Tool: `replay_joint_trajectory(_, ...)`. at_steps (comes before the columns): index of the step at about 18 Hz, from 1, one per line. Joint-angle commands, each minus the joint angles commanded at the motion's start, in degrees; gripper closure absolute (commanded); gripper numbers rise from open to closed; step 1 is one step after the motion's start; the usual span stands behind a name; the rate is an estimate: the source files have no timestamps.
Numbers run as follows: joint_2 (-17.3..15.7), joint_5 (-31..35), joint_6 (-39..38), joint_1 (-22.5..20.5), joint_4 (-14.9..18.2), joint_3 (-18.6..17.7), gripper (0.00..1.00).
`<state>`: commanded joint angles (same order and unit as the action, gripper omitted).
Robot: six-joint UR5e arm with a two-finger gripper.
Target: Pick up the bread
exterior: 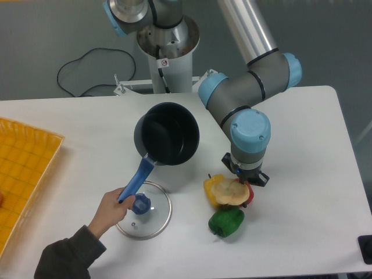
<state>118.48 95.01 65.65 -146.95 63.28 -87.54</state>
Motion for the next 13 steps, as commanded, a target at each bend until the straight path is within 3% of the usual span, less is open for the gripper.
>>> replay_joint_trajectory(4,-0.35,-0.27,0.00,-0.35,-0.09,1.23,0.24)
replay_joint_trajectory(8,-0.35,-0.35,0.00,-0.44,-0.18,3.68,0.14)
replay_joint_trajectory(13,0.44,-0.35,0.00,-0.53,-0.44,6.24,0.11)
